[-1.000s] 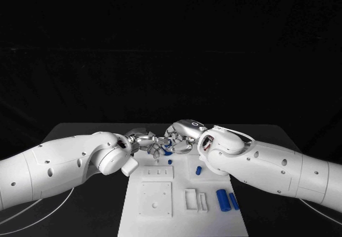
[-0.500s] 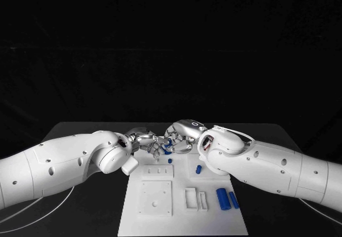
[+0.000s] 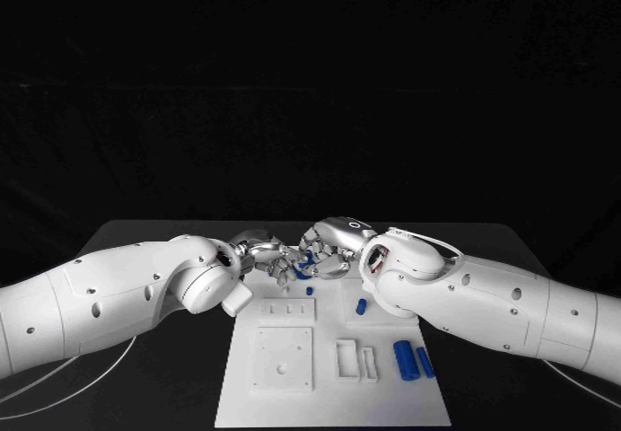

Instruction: Assemble the parts on the task board

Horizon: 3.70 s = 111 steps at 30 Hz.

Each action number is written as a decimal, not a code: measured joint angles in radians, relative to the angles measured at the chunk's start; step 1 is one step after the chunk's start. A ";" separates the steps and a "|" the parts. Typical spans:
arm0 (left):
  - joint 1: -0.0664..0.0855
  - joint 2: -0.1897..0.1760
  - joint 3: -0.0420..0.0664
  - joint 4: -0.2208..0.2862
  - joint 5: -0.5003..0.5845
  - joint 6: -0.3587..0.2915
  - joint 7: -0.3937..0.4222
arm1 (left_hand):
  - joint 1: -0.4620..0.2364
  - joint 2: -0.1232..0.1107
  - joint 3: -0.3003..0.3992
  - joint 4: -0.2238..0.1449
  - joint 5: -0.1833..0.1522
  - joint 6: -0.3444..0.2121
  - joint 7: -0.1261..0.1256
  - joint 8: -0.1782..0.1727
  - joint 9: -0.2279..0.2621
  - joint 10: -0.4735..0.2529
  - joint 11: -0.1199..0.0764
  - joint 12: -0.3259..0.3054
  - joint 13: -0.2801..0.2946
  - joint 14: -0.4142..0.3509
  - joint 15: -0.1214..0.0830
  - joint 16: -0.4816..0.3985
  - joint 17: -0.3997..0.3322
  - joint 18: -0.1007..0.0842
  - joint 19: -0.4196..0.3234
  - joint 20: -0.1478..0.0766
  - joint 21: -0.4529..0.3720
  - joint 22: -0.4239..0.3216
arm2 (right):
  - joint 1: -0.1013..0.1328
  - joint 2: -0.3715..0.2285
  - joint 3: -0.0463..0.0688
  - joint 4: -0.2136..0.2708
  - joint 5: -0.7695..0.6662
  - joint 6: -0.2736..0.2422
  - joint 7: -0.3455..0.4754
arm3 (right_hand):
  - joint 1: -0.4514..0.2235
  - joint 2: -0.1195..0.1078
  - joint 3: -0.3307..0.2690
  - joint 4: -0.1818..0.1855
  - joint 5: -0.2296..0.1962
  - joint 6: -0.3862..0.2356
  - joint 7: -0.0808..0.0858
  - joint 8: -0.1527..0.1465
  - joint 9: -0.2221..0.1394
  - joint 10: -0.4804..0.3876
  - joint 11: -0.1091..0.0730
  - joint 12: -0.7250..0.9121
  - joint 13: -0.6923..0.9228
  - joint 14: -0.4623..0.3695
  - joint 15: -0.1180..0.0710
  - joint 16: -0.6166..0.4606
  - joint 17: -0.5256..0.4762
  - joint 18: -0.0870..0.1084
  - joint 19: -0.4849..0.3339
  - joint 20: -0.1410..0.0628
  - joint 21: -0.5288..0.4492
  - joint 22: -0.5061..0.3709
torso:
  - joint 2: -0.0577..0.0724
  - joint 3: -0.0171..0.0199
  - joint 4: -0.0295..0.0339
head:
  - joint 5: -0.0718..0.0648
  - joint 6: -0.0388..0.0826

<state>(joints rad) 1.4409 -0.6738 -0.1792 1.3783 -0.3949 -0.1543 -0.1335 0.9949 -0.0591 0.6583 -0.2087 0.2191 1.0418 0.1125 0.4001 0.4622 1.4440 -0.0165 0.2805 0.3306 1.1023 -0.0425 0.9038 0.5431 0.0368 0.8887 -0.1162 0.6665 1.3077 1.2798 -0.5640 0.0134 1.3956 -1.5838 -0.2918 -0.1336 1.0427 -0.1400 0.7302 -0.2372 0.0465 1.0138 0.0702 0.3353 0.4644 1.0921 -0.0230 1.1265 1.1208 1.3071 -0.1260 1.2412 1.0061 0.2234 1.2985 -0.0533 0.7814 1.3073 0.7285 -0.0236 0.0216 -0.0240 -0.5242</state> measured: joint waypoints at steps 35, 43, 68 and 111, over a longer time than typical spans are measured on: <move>0.001 -0.011 0.001 0.000 -0.251 0.086 -0.202 | -0.130 0.009 0.027 -0.062 0.253 0.060 -0.011 0.013 0.003 0.034 -0.055 0.265 0.178 0.094 -0.080 0.189 0.059 -0.006 0.059 -0.019 0.197 0.000 | 0.051 -0.194 0.008 -0.128 0.382 -0.122 0.129 | -0.149 -0.046 -0.210 0.058 0.291 -0.247 0.128 -0.079 -0.004 -0.267 0.131 -0.381 -0.380 -0.301 0.166 -0.594 -0.317 -0.033 -0.503 0.162 -0.398 -0.130 | -0.001 -0.0001 0.0006 | 0.019 -0.008; 0.001 0.005 -0.001 0.003 -0.387 0.123 -0.255 | -0.134 0.008 0.030 -0.069 0.244 0.062 -0.011 0.009 0.022 0.034 -0.056 0.289 0.186 0.089 -0.085 0.201 0.057 -0.006 0.059 -0.019 0.216 0.000 | 0.077 -0.154 0.016 -0.220 0.509 -0.087 0.186 | -0.120 -0.006 -0.222 0.055 0.299 -0.225 0.132 -0.049 -0.001 -0.197 0.162 -0.662 -0.760 -0.367 0.242 -0.829 -0.447 -0.069 -0.668 0.210 -0.477 -0.120 | -0.002 0.0005 -0.0017 | 0.026 -0.020; 0.001 0.047 -0.038 0.002 -0.514 0.155 -0.296 | -0.174 0.029 0.038 -0.045 0.202 0.071 -0.012 0.010 0.096 0.040 -0.062 0.386 0.218 0.100 -0.096 0.263 0.048 -0.006 0.080 -0.027 0.228 0.000 | 0.128 -0.061 0.020 -0.334 0.313 -0.085 0.189 | -0.083 -0.025 -0.210 0.069 0.349 -0.225 0.131 -0.049 -0.024 -0.172 0.168 -0.729 -0.911 -0.380 0.265 -0.887 -0.485 -0.069 -0.706 0.230 -0.507 -0.100 | -0.004 0.0194 0.0133 | 0.028 -0.054; -0.014 0.054 -0.051 0.003 -0.543 0.102 -0.274 | -0.189 0.041 0.046 -0.029 0.155 0.081 -0.021 0.021 0.328 0.040 -0.062 0.458 0.230 0.100 -0.103 0.308 0.032 -0.006 0.091 -0.030 0.255 0.000 | 0.128 -0.043 0.020 -0.340 0.312 -0.084 0.172 | -0.079 -0.029 -0.216 0.074 0.337 -0.225 0.131 -0.049 -0.029 -0.172 0.175 -0.736 -0.934 -0.383 0.269 -0.895 -0.492 -0.069 -0.720 0.237 -0.515 -0.095 | -0.003 0.0185 0.0152 | 0.028 -0.064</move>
<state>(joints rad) 1.4274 -0.6194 -0.2306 1.3812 -0.9375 -0.0524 -0.4072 0.8062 -0.0176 0.7040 -0.2372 0.3745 1.1227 0.0913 0.4210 0.7902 1.4841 -0.0787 0.7387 0.5607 1.2026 -0.1452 1.2119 0.5754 0.0308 0.9794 -0.1463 0.9213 1.3073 1.4078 -0.6070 0.0337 1.0556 -1.2720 -0.3754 0.0383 0.9637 -0.1687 0.5144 -0.1630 0.3834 0.7891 0.2014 0.2865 0.4354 0.9203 0.1519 0.3900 0.1864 0.9237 0.1427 0.3463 0.5144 0.1546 0.5786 0.1837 0.2669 1.2123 0.7253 -0.0051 0.0368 0.0036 -0.5886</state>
